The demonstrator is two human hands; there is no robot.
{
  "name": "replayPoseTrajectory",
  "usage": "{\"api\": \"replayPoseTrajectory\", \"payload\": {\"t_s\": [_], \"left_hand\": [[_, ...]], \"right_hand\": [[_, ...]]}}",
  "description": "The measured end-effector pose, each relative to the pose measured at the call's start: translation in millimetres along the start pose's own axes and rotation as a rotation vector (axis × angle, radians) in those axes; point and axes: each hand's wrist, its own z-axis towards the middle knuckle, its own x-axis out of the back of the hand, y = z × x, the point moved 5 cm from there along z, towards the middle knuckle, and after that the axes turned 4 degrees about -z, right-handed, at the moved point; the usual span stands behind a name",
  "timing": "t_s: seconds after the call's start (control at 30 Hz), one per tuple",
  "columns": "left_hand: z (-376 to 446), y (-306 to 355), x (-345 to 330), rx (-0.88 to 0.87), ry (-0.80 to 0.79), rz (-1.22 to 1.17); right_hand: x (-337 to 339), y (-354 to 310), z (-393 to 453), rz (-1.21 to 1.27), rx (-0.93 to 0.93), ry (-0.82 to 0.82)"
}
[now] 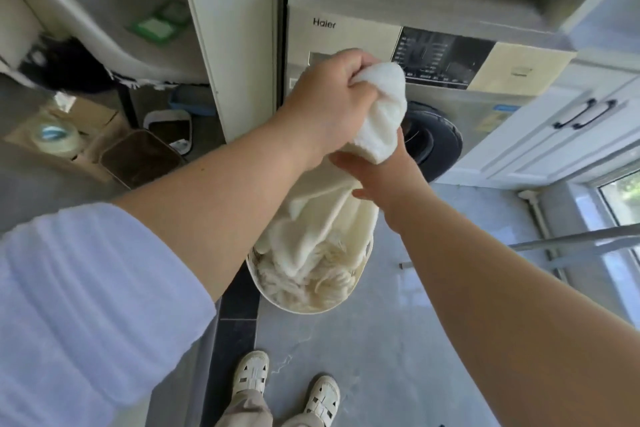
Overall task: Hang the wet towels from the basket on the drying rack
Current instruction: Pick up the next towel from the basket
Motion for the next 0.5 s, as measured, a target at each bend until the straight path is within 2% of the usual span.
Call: {"api": "replayPoseTrajectory", "payload": {"t_s": [0.1, 0.17, 0.3, 0.4, 0.5], "left_hand": [[-4.1, 35.8, 10.9, -0.073, -0.185, -0.247], [-7.2, 40.4, 22.2, -0.092, -0.311, -0.276], [-10.5, 11.4, 34.1, 0.076, -0.407, 0.172], [-16.7, -1.8, 31.0, 0.177, -0.483, 0.265], [-16.6, 7.6, 21.8, 0.127, -0.514, 0.380]], "right_hand": [[18.0, -41.3, -3.5, 0.071, -0.019, 0.161], [31.8, -64.0, -8.6, 0.184, -0.037, 0.218], [55.1, -107.0, -24.0, 0.494, -0.015, 0.217], [71.5, -133.0, -38.4, 0.546, 0.034, 0.271], [91.9, -156.5, -49.3, 0.564, 0.089, 0.344]]}}
